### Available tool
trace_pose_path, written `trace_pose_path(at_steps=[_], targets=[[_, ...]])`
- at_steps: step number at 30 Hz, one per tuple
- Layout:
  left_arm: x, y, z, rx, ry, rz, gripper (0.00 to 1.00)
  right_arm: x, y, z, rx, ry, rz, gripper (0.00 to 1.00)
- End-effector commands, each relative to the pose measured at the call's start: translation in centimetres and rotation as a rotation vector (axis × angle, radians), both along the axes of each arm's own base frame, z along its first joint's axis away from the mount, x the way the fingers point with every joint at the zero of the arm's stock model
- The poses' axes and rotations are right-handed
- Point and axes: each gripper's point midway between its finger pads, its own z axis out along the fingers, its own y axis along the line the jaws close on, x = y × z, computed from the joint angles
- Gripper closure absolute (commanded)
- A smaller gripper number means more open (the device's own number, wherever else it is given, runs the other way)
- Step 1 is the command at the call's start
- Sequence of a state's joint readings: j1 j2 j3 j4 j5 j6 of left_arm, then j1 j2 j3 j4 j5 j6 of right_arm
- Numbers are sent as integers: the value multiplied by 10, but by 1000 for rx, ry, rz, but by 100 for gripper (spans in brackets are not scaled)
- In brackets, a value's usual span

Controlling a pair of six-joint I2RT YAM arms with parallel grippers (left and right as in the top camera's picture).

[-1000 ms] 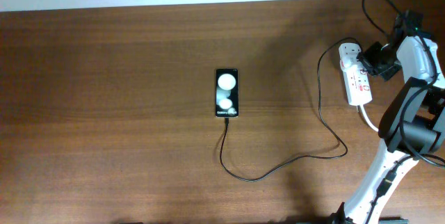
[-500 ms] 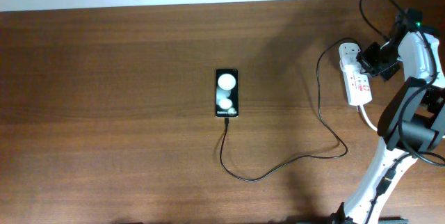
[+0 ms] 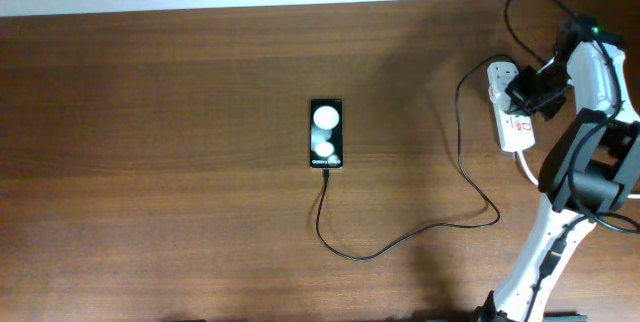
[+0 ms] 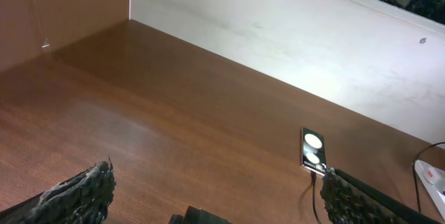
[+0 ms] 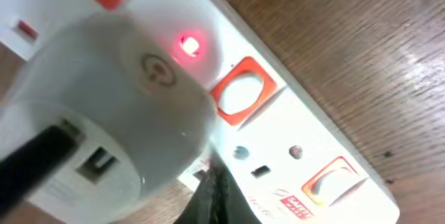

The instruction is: Plug charger to phone and switch on socket

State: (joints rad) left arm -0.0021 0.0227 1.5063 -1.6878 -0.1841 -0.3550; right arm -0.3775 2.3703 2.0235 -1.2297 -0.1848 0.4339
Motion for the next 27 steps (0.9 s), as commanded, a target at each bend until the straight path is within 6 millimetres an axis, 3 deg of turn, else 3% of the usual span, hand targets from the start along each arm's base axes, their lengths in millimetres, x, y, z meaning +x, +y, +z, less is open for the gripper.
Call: trace_pose_path(at_steps=[1, 3, 4, 5, 6, 7, 8, 10, 12, 14, 15, 17, 18, 20, 22, 27], targets=[[-4, 0, 0, 5, -16, 8, 1, -15, -41, 49, -110, -32, -53, 96], [-4, 0, 0, 5, -16, 8, 1, -25, -55, 109, -182, -132, -88, 96], [-4, 0, 0, 6, -16, 8, 1, -32, -52, 155, -218, -222, -97, 96], [-4, 0, 0, 5, -16, 8, 1, -37, -45, 190, -230, -302, -96, 96], [-4, 0, 0, 5, -16, 8, 1, -48, -29, 243, -233, -437, -88, 96], [-4, 0, 0, 6, -16, 8, 1, -57, -21, 269, -243, -503, -83, 96], [-4, 0, 0, 5, -16, 9, 1, -78, -6, 313, -270, -615, -75, 96], [-4, 1, 0, 5, -16, 9, 1, -117, 17, 374, -331, -782, -67, 96], [8, -1, 23, 4, -111, 1, 1, -165, 42, 427, -403, -946, -60, 96], [40, -1, 31, 4, -134, 1, 1, -193, 58, 447, -426, -1019, -51, 96], [78, -1, 26, 3, -120, -4, 1, -209, 67, 455, -439, -1052, -48, 96], [132, -9, 16, -3, -135, -49, 1, -228, 77, 461, -451, -1080, -47, 96], [174, -16, 1, -7, -156, -91, 1, -237, 81, 461, -453, -1084, -47, 96], [222, -17, -35, -8, -158, -97, 1, -246, 88, 461, -446, -1092, -40, 96], [257, -17, -73, -6, -177, -97, 1, -246, 102, 464, -386, -1125, 7, 96], [289, -17, -145, 9, -174, -98, 1, -265, 121, 470, -364, -1178, 41, 96]])
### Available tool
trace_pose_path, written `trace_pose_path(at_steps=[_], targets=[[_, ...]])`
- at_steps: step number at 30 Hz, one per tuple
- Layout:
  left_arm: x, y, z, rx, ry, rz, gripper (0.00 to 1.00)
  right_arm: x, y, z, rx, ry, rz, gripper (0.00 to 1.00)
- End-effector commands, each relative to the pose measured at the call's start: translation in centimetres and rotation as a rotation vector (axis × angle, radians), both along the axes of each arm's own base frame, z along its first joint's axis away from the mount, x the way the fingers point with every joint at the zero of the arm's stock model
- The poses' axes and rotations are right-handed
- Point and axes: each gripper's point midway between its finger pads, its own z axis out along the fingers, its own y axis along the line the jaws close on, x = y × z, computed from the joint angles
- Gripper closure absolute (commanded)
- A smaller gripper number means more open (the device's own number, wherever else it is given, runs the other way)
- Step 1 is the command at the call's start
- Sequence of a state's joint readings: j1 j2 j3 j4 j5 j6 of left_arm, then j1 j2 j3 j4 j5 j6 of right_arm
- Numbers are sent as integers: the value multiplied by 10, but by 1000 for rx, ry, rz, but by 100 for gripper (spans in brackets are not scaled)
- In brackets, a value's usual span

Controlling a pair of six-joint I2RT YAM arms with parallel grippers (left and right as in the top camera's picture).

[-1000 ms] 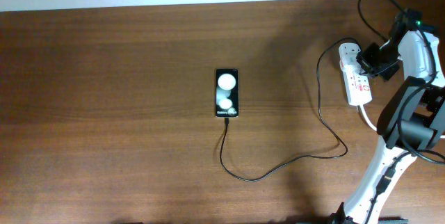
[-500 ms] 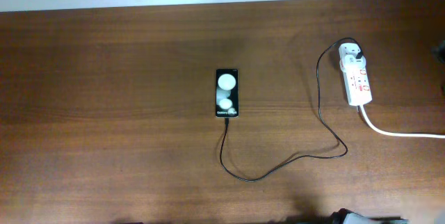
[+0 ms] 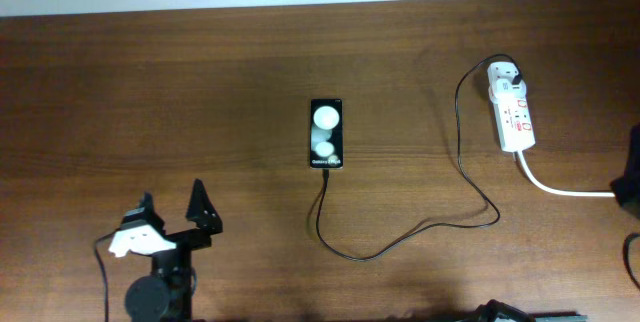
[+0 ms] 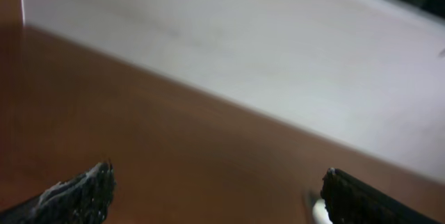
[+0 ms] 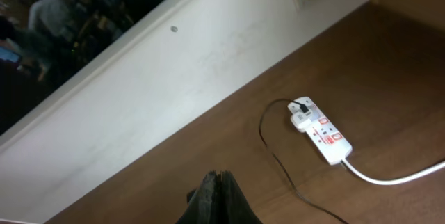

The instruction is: Plug charger to phone and switch on socket

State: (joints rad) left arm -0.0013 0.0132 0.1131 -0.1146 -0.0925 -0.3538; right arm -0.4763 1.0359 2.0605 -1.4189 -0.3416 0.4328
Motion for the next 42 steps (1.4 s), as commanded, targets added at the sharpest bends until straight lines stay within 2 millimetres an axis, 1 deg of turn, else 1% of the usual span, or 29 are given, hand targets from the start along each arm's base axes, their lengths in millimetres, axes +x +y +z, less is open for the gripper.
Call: trace_pose_path(at_steps=[1, 2, 3, 4, 5, 6, 7, 11, 14, 15, 16, 17, 19, 20, 22, 23, 24, 25, 26, 27, 28, 29, 30, 32, 34, 36, 38, 40, 42], targets=[[7, 3, -37, 20, 49, 16, 1, -18, 18, 10, -33, -56, 50, 96], [6, 3, -38, 20, 55, 16, 1, -23, 26, 12, -51, -68, 88, 95], [6, 2, -40, 19, 64, 11, 1, -27, 36, 13, -61, -80, 146, 89], [6, 2, -40, 19, 63, 12, 1, -29, 43, 14, -61, -84, 185, 79], [6, 2, -40, 19, 63, 12, 1, -31, 50, 12, -56, -78, 225, 58], [6, 3, -40, 19, 62, 12, 1, -33, 55, 9, -50, -67, 256, 8], [6, 2, -40, 19, 63, 12, 1, -35, 58, 3, -40, -43, 272, 1], [6, 2, -40, 19, 63, 12, 1, -37, 58, -3, -31, -18, 273, 1], [6, 2, -40, 19, 63, 12, 1, -45, 27, -24, -77, 88, 95, 1], [6, 2, -40, 19, 63, 12, 1, -49, 22, -33, -95, 131, 79, 1], [6, 2, -40, 19, 63, 12, 1, -51, 24, -43, -186, 182, 137, 1], [6, 2, -40, 19, 62, 12, 1, -47, 23, -50, -285, 218, 194, 1], [6, 2, -40, 19, 63, 12, 1, -42, 22, -68, -400, 278, 276, 1], [6, 2, -40, 19, 63, 12, 1, -34, 23, -79, -451, 267, 318, 1], [6, 2, -40, 19, 62, 12, 1, -18, 31, -94, -502, 163, 366, 1], [6, 2, -40, 19, 63, 12, 1, -15, 34, -101, -513, 129, 377, 1], [6, 2, -40, 19, 62, 12, 1, -9, 39, -116, -528, 79, 396, 1], [6, 2, -40, 19, 63, 12, 1, 0, 47, -140, -539, 13, 427, 1], [6, 2, -40, 19, 63, 12, 1, 4, 52, -151, -543, -30, 444, 1], [6, 2, -40, 19, 62, 12, 1, 11, 60, -170, -549, -108, 474, 1], [6, 3, -40, 19, 63, 12, 1, 14, 65, -180, -555, -154, 488, 1], [6, 2, -40, 19, 63, 12, 1, 18, 71, -195, -564, -205, 504, 1], [6, 2, -40, 19, 62, 12, 1, 24, 80, -219, -574, -275, 532, 1], [6, 2, -40, 19, 63, 12, 1, 31, 86, -249, -559, -331, 534, 1], [6, 2, -40, 19, 63, 12, 1, 40, 85, -272, -547, -396, 504, 1], [6, 2, -40, 19, 63, 12, 1, 43, 85, -283, -552, -412, 495, 1], [6, 2, -40, 19, 63, 12, 1, 47, 82, -298, -550, -383, 486, 1], [6, 2, -40, 19, 62, 12, 1, 49, 77, -302, -555, -367, 456, 1], [6, 2, -40, 19, 63, 12, 1, 52, 77, -302, -561, -396, 445, 1]])
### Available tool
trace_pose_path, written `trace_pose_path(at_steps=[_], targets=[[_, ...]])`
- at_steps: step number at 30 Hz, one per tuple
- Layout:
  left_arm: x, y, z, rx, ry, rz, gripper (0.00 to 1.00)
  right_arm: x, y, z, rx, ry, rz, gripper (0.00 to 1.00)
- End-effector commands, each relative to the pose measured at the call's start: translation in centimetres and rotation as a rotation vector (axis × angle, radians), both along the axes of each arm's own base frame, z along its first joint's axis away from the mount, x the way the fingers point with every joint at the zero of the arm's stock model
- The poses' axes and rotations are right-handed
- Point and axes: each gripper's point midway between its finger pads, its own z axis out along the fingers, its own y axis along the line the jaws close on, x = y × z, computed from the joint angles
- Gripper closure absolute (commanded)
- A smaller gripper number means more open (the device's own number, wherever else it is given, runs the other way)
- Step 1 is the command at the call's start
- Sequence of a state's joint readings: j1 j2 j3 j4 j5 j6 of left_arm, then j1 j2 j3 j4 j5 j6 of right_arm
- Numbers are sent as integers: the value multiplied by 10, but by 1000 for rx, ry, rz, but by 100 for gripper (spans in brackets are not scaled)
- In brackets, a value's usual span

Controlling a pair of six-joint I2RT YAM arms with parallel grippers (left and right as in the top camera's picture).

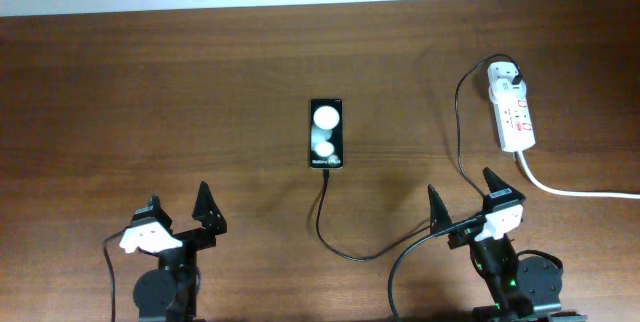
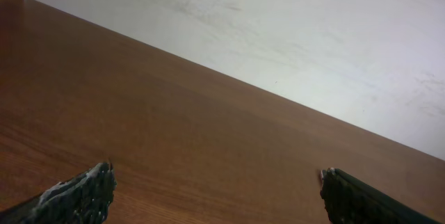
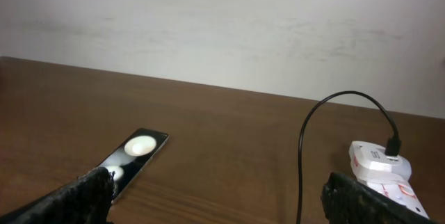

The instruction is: Plug charger to phone and switch on socket

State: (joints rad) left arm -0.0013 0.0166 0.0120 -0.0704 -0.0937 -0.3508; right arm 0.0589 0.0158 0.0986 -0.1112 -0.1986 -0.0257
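Note:
The black phone [image 1: 326, 133] lies flat mid-table, its screen reflecting lamps; the right wrist view also has the phone [image 3: 135, 154]. A black cable [image 1: 400, 237] runs from its near end in a loop to the white adapter [image 1: 511, 80] plugged into the white power strip [image 1: 514, 117], at the far right. My left gripper [image 1: 178, 202] stands open at the front left, nothing between its fingers [image 2: 76, 193]. My right gripper [image 1: 462, 194] stands open at the front right, facing the phone and power strip [image 3: 389, 179], well short of both.
A pale wall [image 2: 278, 36] runs along the table's far edge. The strip's white lead [image 1: 570, 190] goes off to the right. The brown tabletop [image 1: 150, 92] stretches left of the phone.
My right arm, then almost out of the overhead view with its gripper shut and high, now sits at the front right with its gripper open. The left gripper has shifted slightly and stays open.
First my right gripper was shut at the power strip, a red lamp lit beside the switch, and the left arm was outside the overhead view. Then the right arm was away from the strip and the left sat front left. Now both sit open at the front edge.

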Motion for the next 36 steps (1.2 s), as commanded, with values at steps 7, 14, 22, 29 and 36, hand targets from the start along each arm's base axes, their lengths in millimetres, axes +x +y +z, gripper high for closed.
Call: trace_pose_path(at_steps=[7, 14, 22, 29, 36], targets=[[0, 2, -1, 16, 2, 10, 1, 8, -17, -29, 40, 34, -81, 1], [0, 2, -1, 16, 2, 10, 1, 11, -36, -33, 140, 67, -200, 1], [0, 2, -1, 16, 2, 10, 1, 11, -36, -33, 141, 66, -196, 1], [0, 2, -1, 16, 2, 10, 1, 11, -36, -33, 141, 66, -195, 1], [0, 2, -1, 16, 2, 11, 1, 11, -36, -33, 141, 66, -195, 1]])
